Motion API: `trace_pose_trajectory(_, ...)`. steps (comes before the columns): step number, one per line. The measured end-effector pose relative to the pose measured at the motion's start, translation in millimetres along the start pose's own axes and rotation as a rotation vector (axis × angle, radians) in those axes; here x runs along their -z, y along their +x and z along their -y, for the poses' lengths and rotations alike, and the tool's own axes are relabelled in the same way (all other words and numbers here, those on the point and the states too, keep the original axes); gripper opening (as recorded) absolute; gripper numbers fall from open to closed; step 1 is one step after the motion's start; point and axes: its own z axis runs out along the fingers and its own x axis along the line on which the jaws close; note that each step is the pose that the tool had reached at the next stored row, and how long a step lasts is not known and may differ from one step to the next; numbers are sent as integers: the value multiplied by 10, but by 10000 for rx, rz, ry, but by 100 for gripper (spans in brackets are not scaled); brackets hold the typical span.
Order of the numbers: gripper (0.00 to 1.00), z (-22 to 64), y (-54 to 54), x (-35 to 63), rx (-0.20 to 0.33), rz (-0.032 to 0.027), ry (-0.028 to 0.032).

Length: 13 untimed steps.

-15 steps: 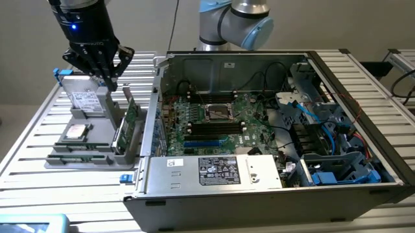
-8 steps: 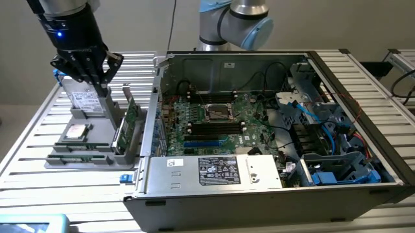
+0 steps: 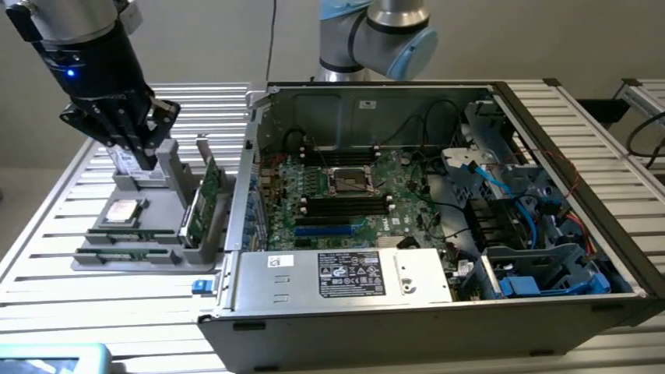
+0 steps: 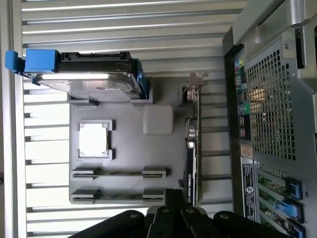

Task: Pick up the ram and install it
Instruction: 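Reach for the ram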

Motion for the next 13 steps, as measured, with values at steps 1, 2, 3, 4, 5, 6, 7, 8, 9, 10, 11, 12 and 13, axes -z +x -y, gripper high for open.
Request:
trace_pose_trajectory(1,11,15,22,-8,1,-9,0)
trace_pose_trajectory(2,11,28,46,-16,1,-16,1)
trace_pose_trajectory(3,11,42,71,-24,1,-24,2)
trace_pose_trajectory(4,11,55,95,-31,1,-31,2)
trace_pose_trajectory(5,11,69,118,-38,0,-39,2)
trace_pose_trajectory(6,11,82,141,-45,0,-49,3)
trace_pose_trajectory(7,11,94,164,-53,-1,-60,4)
trace_pose_trajectory(8,11,105,185,-59,-1,-74,5)
trace_pose_trajectory(9,11,116,206,-65,-2,-89,6)
trace_pose_trajectory(10,11,126,227,-71,-2,-104,7)
trace_pose_trajectory(11,11,134,246,-76,-3,-125,8)
trace_pose_trajectory(12,11,141,262,-80,-4,-147,10)
trace_pose_trajectory(13,11,147,279,-84,-5,-171,12)
